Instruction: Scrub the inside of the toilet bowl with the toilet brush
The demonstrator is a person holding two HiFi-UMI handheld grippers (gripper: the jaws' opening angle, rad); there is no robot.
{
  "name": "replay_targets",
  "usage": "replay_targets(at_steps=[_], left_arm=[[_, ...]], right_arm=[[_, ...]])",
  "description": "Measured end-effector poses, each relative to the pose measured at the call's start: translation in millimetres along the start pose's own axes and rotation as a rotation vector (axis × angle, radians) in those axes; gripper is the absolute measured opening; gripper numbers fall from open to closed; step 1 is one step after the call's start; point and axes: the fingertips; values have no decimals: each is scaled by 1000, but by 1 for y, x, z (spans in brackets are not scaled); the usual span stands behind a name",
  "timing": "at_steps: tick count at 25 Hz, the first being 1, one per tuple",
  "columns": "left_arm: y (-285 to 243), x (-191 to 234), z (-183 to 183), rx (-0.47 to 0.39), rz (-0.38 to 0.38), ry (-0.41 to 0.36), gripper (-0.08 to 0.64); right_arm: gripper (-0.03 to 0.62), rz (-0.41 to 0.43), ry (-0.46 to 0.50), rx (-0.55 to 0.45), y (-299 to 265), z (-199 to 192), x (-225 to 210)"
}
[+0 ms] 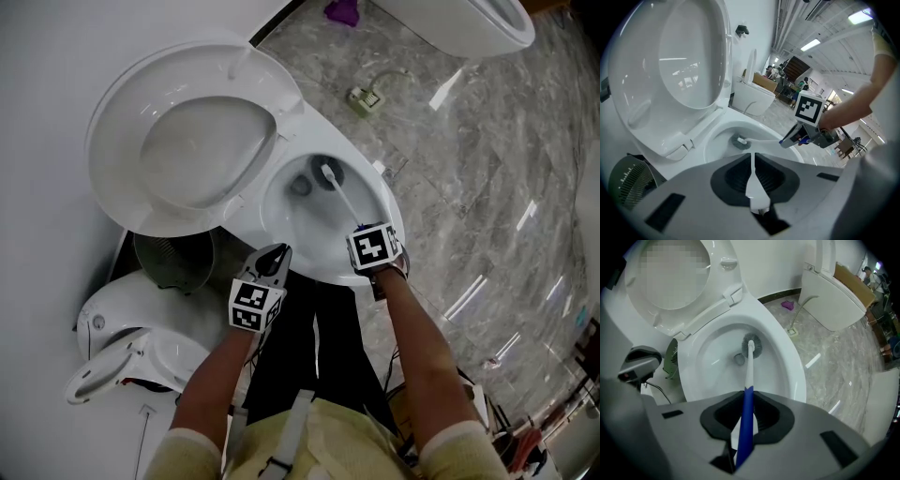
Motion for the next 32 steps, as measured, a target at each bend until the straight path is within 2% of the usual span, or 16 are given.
replay_targets(at_steps=[10,20,32], left_arm=[[-4,-25,0,4,-28,-29,32],[5,-45,-6,3,-24,-32,32],[11,-63,-17,-2,2,22,32]], right_arm=[[72,-29,-53,14,13,-47,-32],[71,-61,-131,95,28,-113,-49],[71,-42,-124,138,31,-151,-42]])
Point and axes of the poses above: the fingertips, and each gripper's own axes: y backward along the fingers, x to its left, z out of its top, and after that the axes turned 13 degrees about -y, right-handed
